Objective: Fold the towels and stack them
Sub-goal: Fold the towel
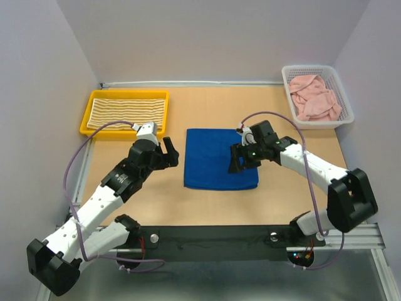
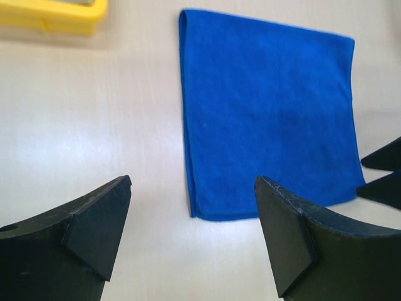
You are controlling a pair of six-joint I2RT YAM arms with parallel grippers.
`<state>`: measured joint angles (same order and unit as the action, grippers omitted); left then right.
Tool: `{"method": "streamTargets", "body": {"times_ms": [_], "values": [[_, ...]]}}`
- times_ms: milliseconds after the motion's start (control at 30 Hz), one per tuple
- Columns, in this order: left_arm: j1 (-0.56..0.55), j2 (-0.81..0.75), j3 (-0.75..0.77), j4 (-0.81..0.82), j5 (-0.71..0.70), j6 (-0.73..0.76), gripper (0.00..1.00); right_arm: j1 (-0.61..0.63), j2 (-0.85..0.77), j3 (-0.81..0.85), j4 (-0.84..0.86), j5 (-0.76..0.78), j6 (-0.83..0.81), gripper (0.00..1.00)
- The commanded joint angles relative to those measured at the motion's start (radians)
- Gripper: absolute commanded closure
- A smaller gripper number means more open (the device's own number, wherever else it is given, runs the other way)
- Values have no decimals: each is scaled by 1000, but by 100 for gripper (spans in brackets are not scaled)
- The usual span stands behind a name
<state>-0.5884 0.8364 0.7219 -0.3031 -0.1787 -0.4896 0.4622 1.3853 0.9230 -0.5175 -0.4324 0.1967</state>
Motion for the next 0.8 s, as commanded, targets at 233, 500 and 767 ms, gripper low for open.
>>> {"method": "streamTargets", "body": {"times_ms": [233,500,767], "values": [[10,30,-150,131,105,-66,15,134,112,-35,60,90,44,32],[-63,165,-156,142,153,-181,28,139,-66,-171,71,271,184,43],[-97,325,-116,134,85,-213,37,64,-229,-207,39,540,311,43]]}}
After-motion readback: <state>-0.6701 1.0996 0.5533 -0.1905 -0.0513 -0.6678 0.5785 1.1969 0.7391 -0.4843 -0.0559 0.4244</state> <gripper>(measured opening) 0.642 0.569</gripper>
